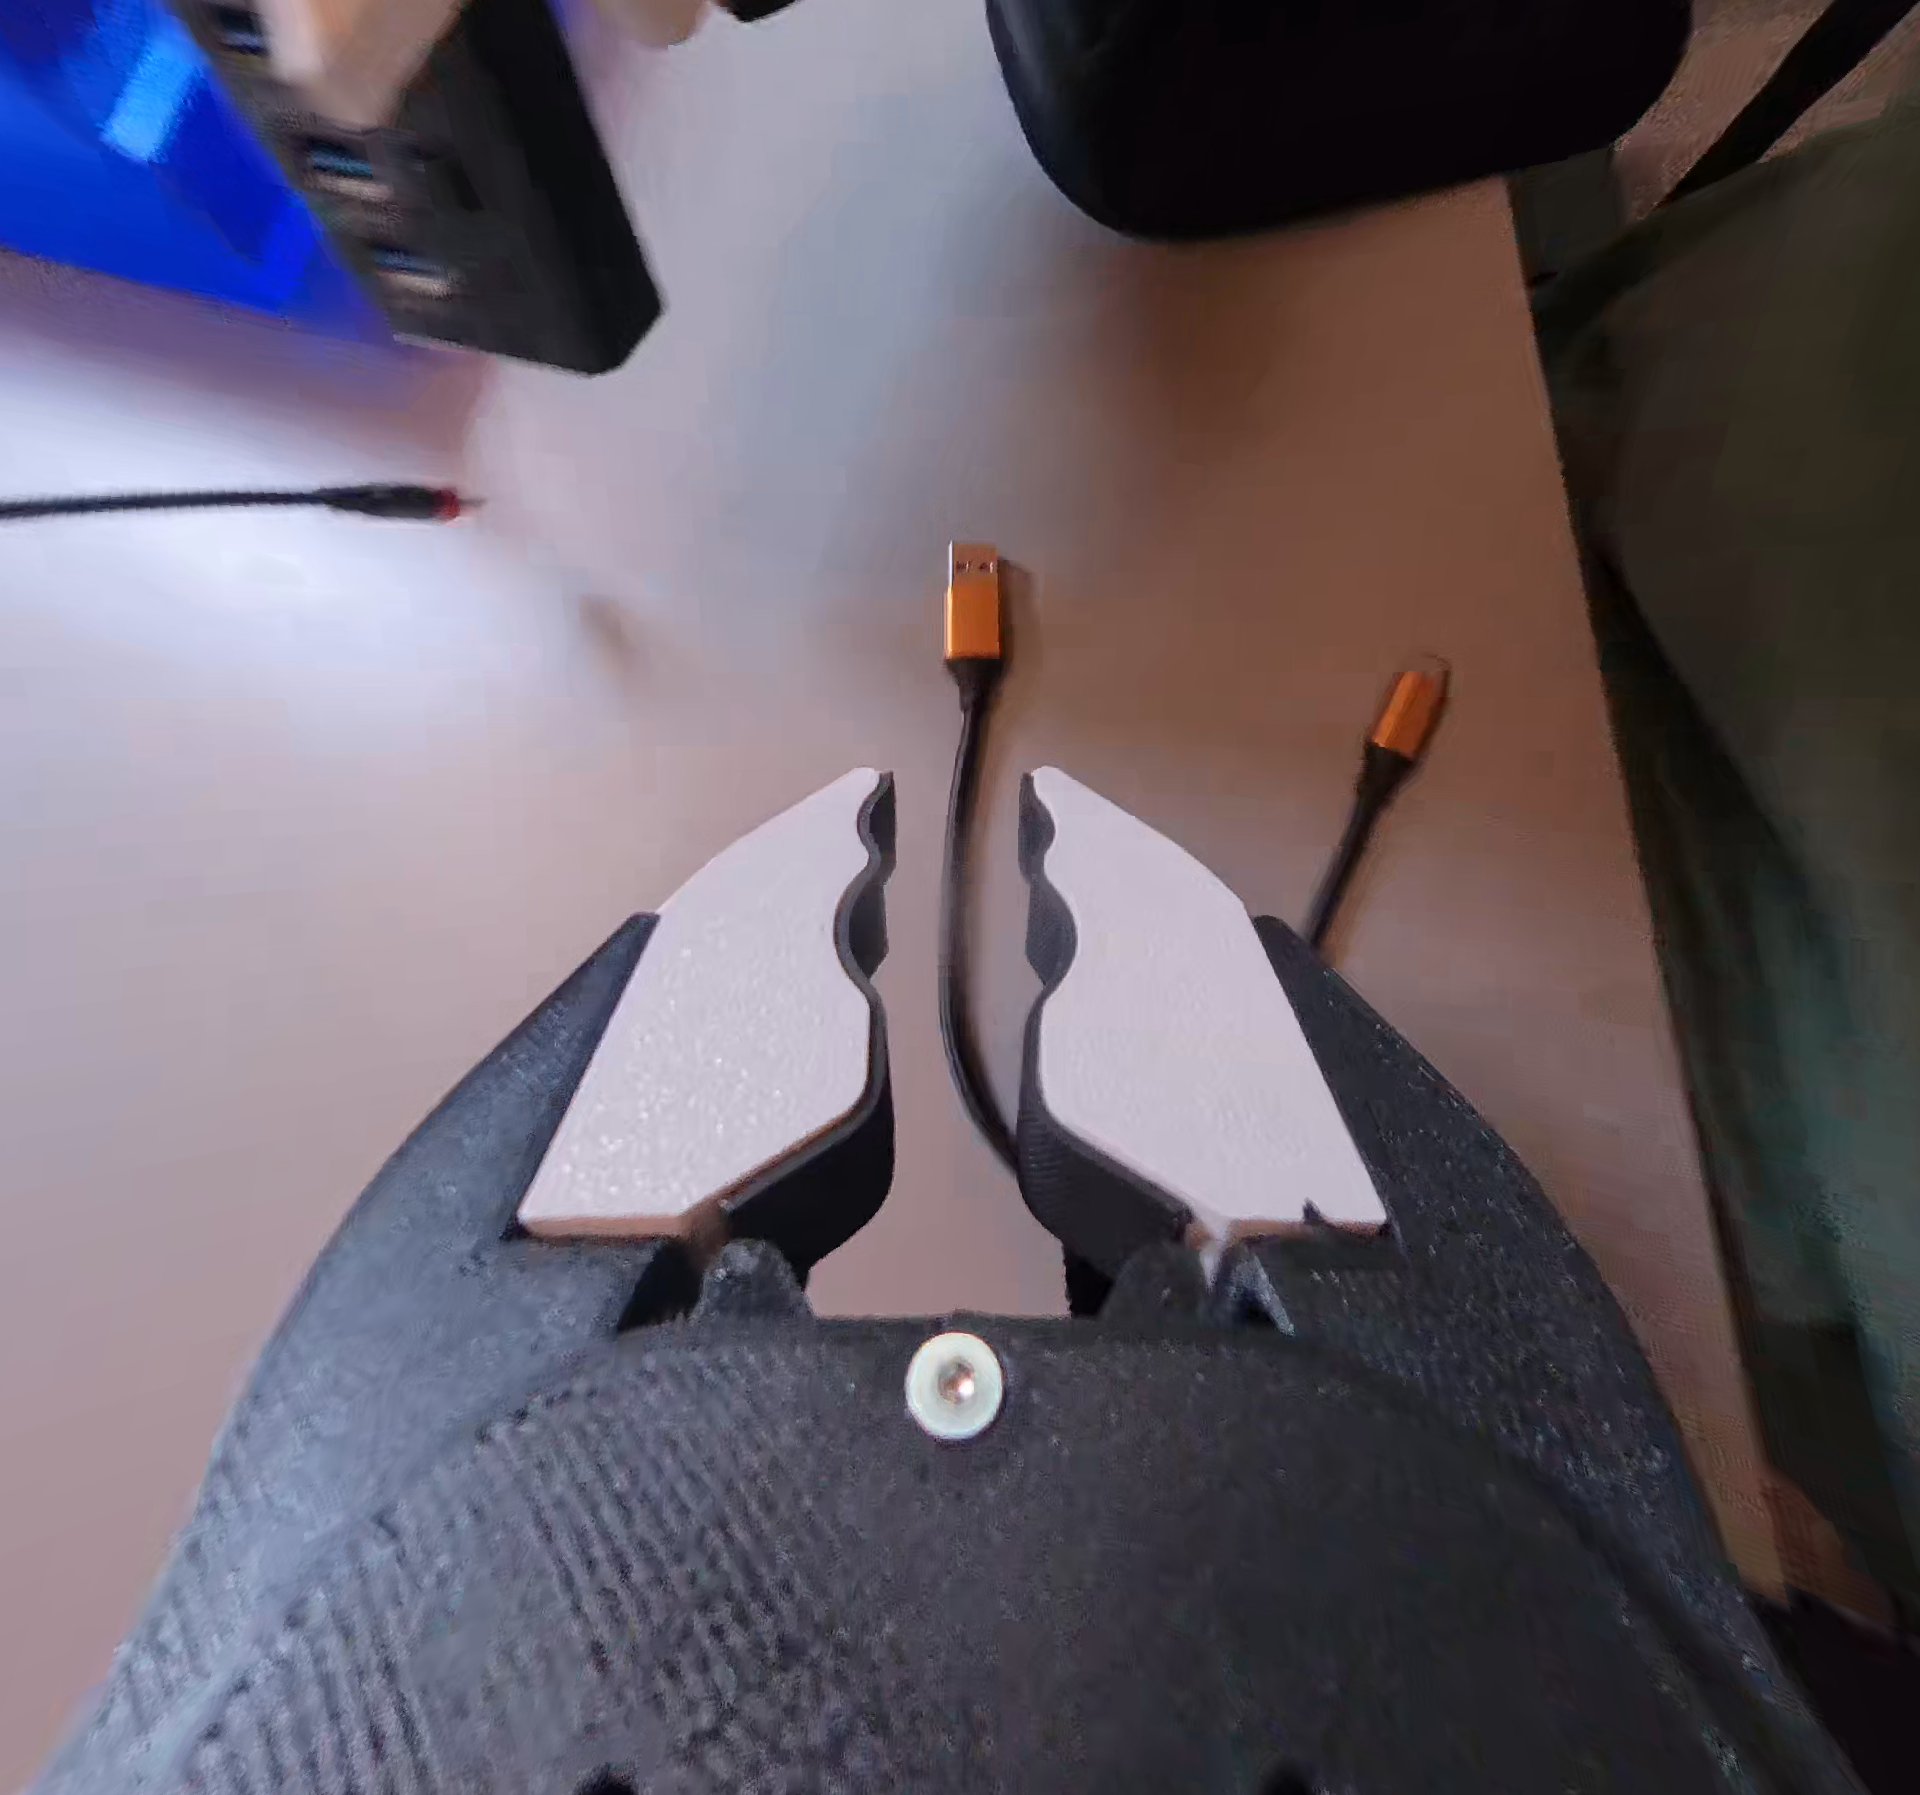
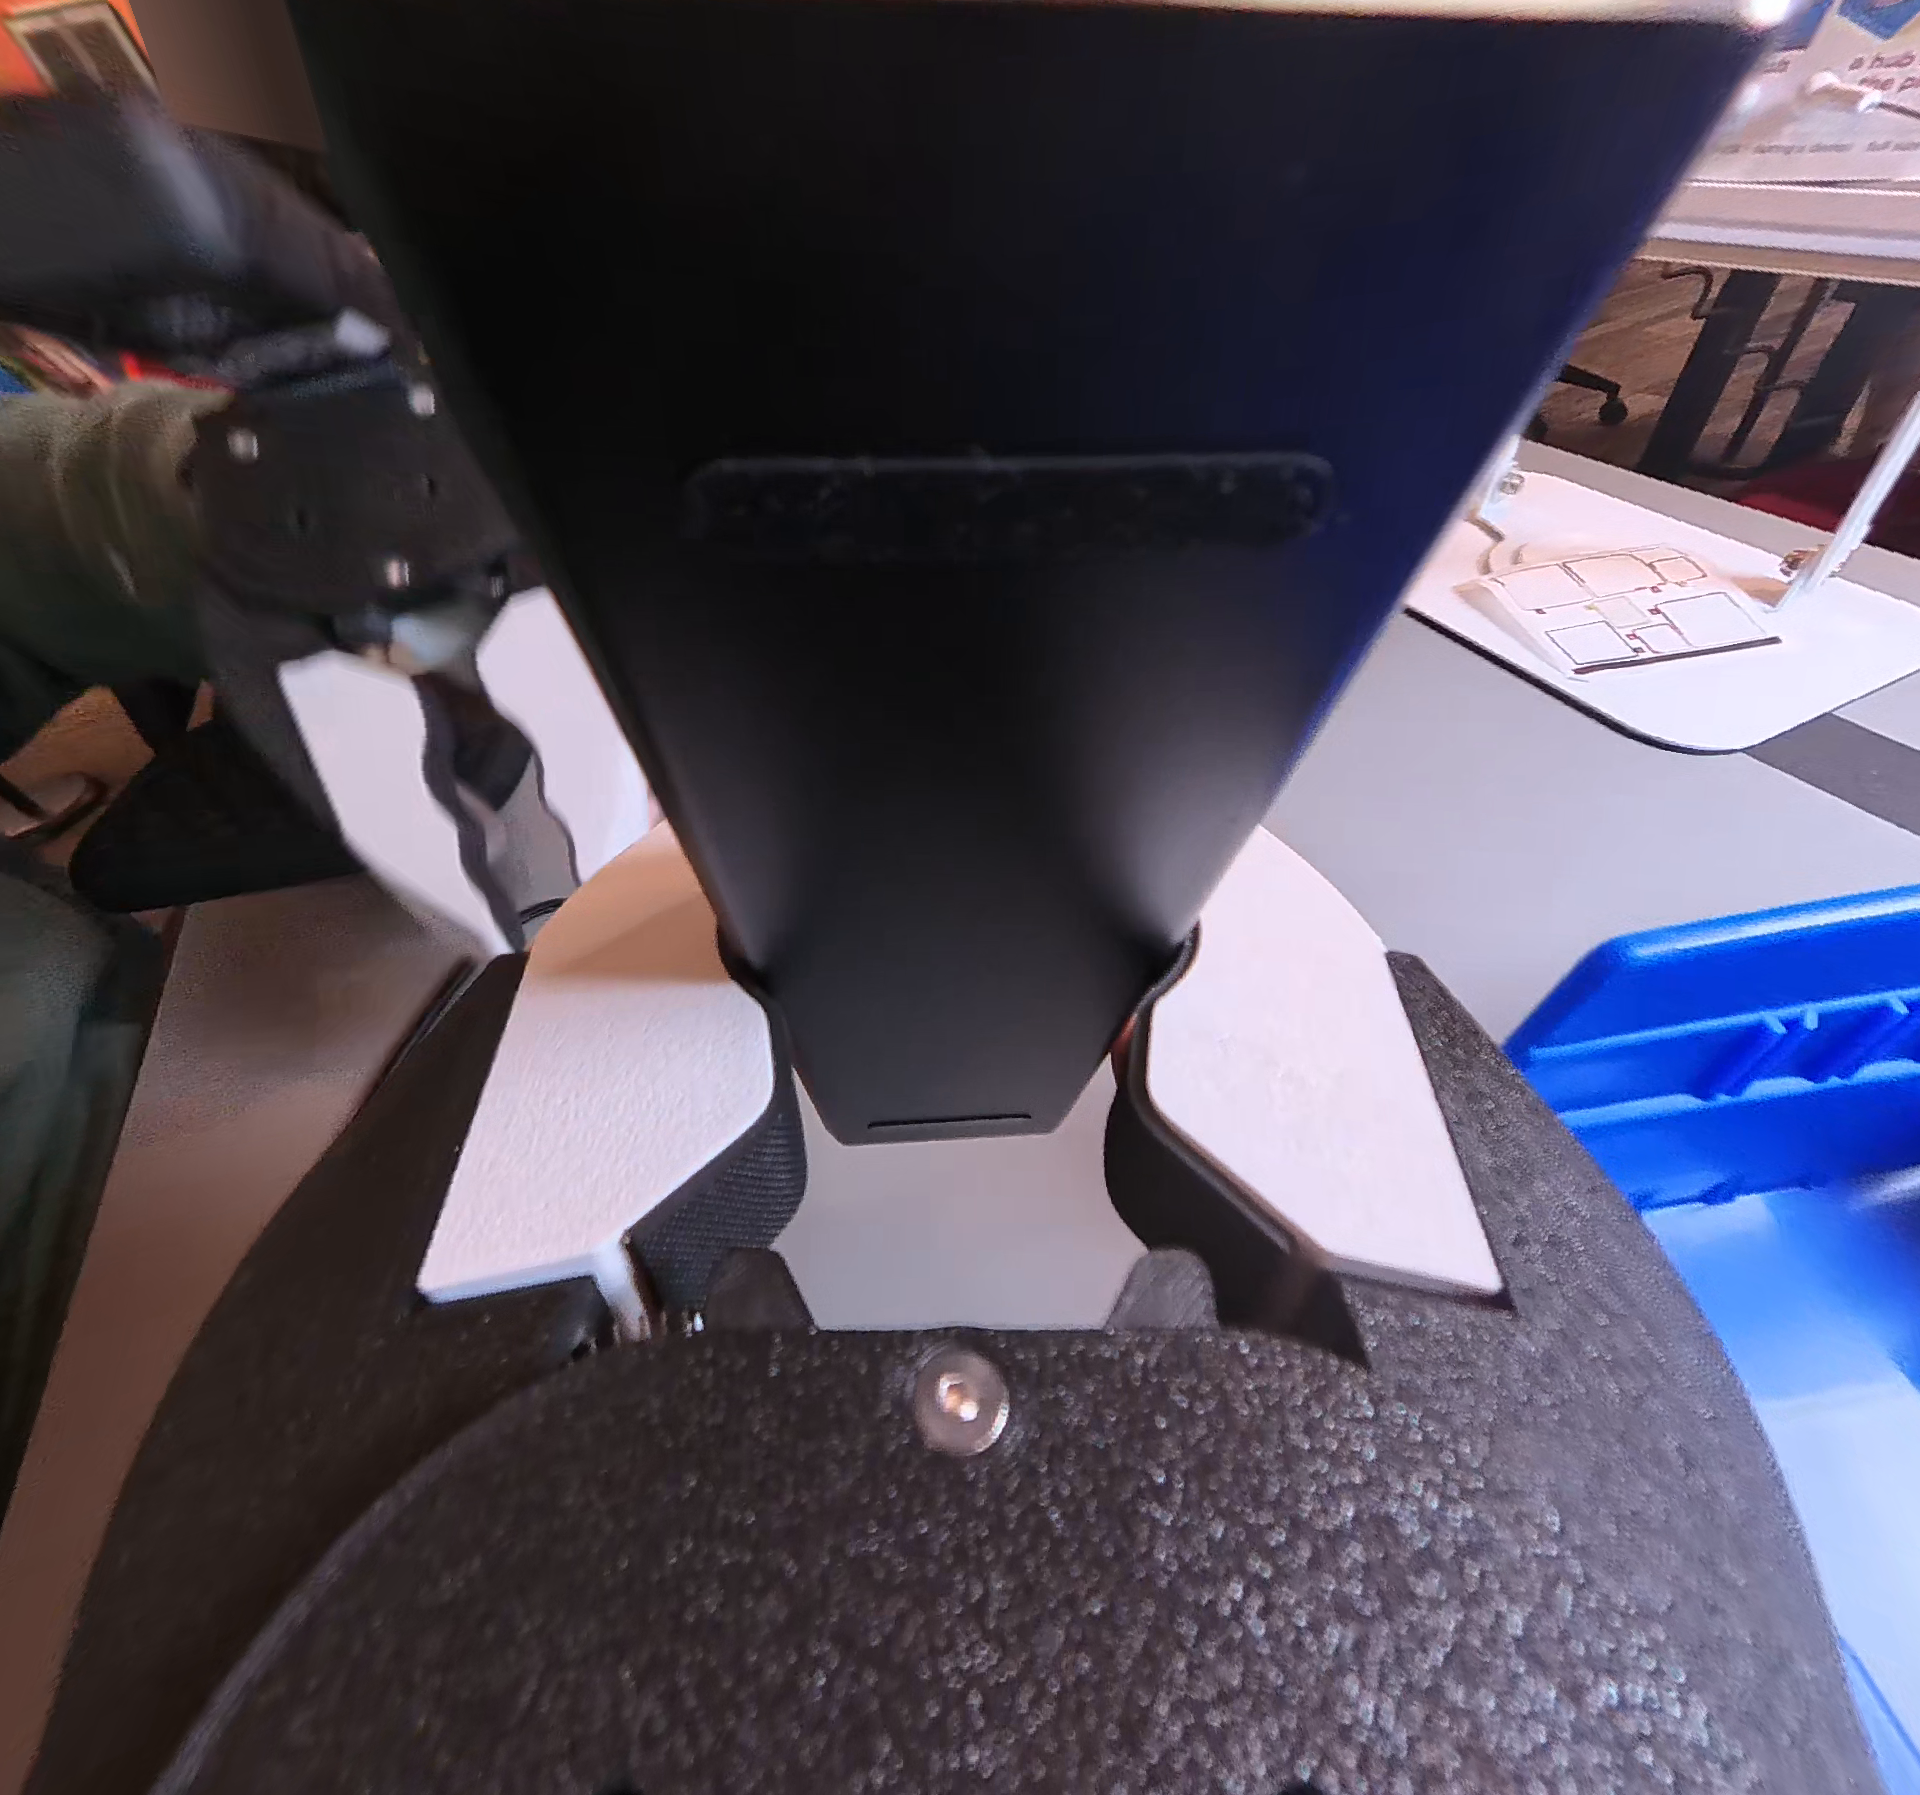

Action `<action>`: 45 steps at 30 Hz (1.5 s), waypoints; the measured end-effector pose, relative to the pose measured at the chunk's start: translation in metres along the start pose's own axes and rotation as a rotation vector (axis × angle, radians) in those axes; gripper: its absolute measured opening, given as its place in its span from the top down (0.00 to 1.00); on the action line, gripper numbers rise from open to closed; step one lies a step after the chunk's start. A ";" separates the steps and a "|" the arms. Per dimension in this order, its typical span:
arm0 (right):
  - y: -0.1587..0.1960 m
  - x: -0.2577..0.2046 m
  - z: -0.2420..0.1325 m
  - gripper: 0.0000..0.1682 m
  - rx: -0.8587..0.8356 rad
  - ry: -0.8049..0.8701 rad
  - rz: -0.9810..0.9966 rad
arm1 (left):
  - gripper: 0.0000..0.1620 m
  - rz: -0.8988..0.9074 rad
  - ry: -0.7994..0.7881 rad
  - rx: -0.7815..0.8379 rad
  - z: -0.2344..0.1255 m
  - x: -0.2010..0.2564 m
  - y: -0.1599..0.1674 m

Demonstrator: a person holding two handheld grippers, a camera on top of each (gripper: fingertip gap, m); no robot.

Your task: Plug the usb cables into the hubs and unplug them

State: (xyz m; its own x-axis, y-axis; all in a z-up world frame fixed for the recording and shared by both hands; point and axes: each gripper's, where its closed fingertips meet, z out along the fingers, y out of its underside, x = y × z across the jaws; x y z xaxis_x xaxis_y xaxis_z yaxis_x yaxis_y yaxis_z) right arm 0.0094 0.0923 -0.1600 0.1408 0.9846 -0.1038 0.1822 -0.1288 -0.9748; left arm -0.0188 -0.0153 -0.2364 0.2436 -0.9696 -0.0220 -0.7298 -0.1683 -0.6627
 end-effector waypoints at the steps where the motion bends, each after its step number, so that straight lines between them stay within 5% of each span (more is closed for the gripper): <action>1: 0.000 0.002 -0.001 0.57 0.002 0.003 0.006 | 0.86 0.028 -0.021 -0.021 0.017 -0.002 -0.001; 5: -0.002 0.011 -0.006 0.58 0.024 0.016 0.032 | 0.83 0.083 0.010 -0.131 0.062 -0.002 0.002; 10: -0.006 0.013 -0.011 0.58 0.040 0.027 0.021 | 0.91 0.204 0.090 -0.180 0.058 0.006 0.008; 18: -0.007 0.002 -0.009 0.58 0.051 -0.025 -0.012 | 0.91 0.137 0.292 0.448 -0.014 0.038 -0.023; 26: -0.006 -0.034 -0.004 0.57 0.103 -0.211 -0.104 | 0.91 0.116 0.209 0.555 -0.040 0.031 -0.018; 45: 0.011 -0.080 0.004 0.57 0.097 -0.479 -0.089 | 0.91 0.009 -0.267 0.386 -0.064 -0.040 0.010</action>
State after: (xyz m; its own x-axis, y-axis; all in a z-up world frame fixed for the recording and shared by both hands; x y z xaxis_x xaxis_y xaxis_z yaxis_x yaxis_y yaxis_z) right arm -0.0035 0.0122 -0.1633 -0.3382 0.9380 -0.0759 0.0787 -0.0522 -0.9955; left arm -0.0771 0.0102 -0.1941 0.4311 -0.8825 -0.1879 -0.4539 -0.0322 -0.8905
